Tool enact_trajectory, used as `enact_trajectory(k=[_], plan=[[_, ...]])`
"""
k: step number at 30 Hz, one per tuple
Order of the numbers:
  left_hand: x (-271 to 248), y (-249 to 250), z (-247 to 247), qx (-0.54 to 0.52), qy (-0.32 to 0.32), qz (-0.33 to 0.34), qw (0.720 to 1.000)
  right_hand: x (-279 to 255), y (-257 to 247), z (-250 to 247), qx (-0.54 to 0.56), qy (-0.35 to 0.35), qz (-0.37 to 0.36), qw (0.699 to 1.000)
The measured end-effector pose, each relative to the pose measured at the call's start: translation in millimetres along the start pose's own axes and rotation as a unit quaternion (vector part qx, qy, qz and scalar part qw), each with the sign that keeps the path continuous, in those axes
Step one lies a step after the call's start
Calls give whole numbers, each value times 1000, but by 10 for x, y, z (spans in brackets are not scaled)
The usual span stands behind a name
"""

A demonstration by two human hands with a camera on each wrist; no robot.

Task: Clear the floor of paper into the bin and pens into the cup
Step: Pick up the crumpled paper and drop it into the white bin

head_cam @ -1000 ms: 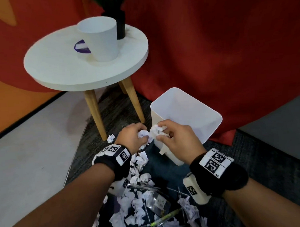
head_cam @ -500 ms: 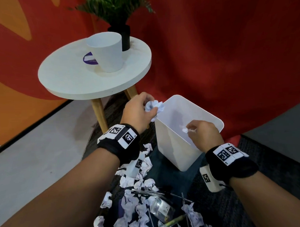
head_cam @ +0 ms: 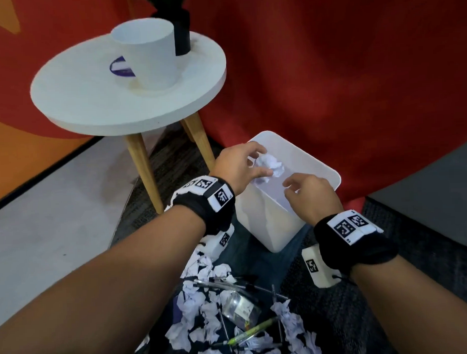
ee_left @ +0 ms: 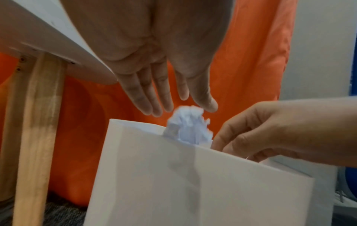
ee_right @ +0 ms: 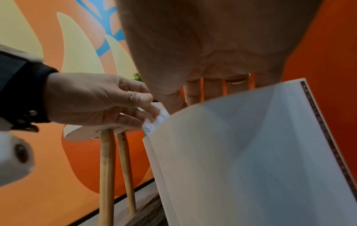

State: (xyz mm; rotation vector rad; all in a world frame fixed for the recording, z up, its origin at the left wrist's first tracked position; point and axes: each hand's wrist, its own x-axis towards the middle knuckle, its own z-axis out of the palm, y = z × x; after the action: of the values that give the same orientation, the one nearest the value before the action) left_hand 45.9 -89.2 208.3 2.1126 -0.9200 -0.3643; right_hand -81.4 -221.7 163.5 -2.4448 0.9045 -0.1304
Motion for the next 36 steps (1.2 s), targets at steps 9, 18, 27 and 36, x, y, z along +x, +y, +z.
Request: enact_trajectory(k=[9, 18, 27, 36], plan=[[-92, -348, 101, 36, 30, 8, 999, -53, -107, 64, 62, 117, -120, 984], [-613, -1040, -8, 76, -3, -134, 988, -547, -691, 557, 47, 12, -271, 961], [-1238, -1951, 267, 123, -212, -279, 928, -737, -162, 1770, -204, -283, -193, 917], [-1659, -2520, 597, 244, -365, -218, 872, -603, -39, 2405, -175, -323, -89, 926]])
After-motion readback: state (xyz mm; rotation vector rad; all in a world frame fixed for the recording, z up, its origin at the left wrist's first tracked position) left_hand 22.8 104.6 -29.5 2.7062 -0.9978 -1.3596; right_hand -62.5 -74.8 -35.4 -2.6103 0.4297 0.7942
